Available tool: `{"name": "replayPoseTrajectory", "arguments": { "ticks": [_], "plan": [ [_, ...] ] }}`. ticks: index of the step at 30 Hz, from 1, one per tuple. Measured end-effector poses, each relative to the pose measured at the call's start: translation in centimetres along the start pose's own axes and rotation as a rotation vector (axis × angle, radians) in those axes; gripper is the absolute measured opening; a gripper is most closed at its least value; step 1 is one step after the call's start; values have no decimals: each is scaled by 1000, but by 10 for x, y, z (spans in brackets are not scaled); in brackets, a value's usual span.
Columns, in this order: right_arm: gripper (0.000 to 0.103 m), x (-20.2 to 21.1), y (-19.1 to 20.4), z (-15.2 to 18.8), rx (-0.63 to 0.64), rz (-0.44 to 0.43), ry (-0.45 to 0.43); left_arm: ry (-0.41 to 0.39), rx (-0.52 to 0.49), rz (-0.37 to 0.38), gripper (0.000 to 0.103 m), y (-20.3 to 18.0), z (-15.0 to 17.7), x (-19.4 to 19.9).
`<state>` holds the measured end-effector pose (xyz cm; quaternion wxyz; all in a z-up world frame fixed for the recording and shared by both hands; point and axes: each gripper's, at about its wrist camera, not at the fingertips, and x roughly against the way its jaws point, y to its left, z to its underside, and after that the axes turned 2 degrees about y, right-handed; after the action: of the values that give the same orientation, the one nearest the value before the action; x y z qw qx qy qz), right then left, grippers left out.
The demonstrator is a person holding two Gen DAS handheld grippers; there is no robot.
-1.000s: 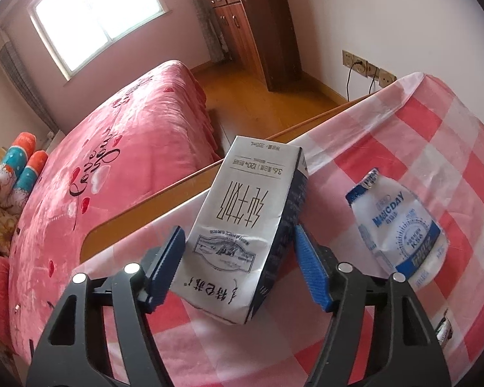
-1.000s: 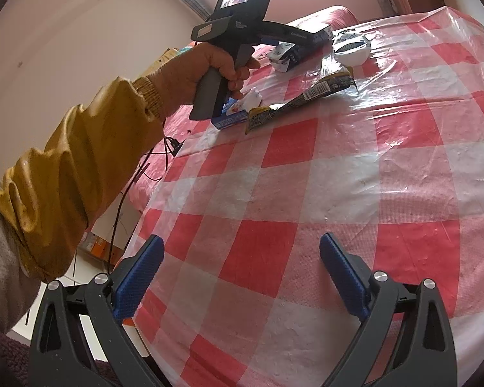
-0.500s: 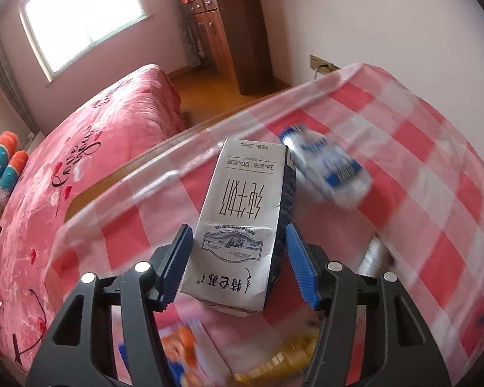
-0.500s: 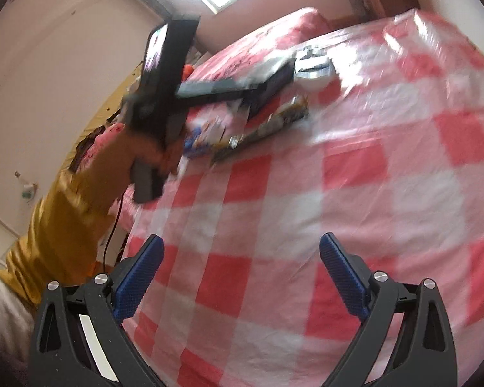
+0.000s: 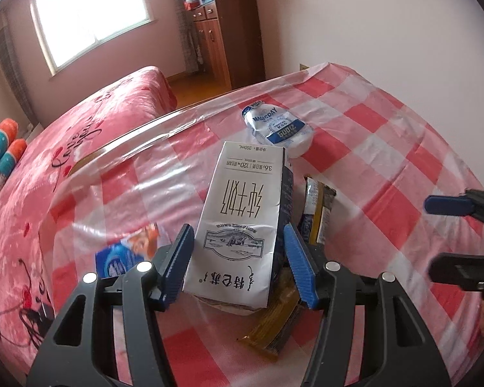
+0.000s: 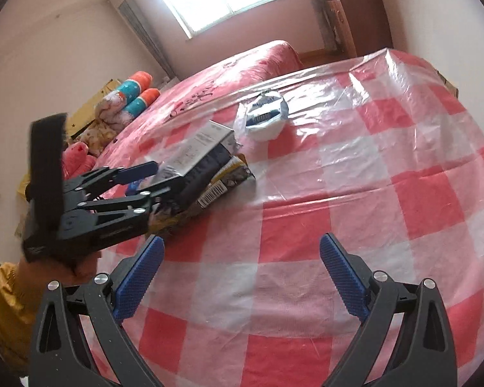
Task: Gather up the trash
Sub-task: 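Grasp the white milk carton with the left tool and lift it, then grasp the blue Vinda tissue pack with the left tool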
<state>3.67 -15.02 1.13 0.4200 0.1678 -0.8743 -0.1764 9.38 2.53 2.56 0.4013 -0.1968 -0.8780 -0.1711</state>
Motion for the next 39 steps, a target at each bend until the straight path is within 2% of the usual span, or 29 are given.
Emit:
{"name": "replayPoseTrajectory", "arguments": {
  "ticks": [6, 13, 18, 22, 28, 31, 34, 35, 37, 39],
  "plan": [
    [96, -8, -6, 0, 4, 10, -3, -21, 84, 1, 52, 5, 13, 11],
    [96, -14, 7, 3, 80, 27, -6, -64, 231, 39, 52, 20, 32, 39],
    [96, -15, 17, 6, 126, 25, -4, -120, 426, 27, 54, 49, 44, 62],
    [96, -17, 20, 8, 122, -6, 17, -107, 536, -20, 55, 71, 52, 60],
    [96, -19, 34, 5, 137, -39, 44, -38, 566, -52, 55, 87, 54, 35],
    [96, -20, 44, -3, 164, -54, 48, -25, 580, -41, 66, 94, 53, 24],
    [95, -22, 52, -10, 192, -58, 38, -25, 600, -6, 70, 97, 49, 18],
    [94, -24, 54, -12, 202, -54, 35, -28, 598, 0, 76, 96, 48, 17],
    [84, -28, 56, -17, 204, -54, 42, -34, 570, -2, 79, 93, 43, 14],
    [84, -34, 56, -22, 188, -62, 57, -24, 527, -17, 80, 90, 39, 8]
  ]
}}
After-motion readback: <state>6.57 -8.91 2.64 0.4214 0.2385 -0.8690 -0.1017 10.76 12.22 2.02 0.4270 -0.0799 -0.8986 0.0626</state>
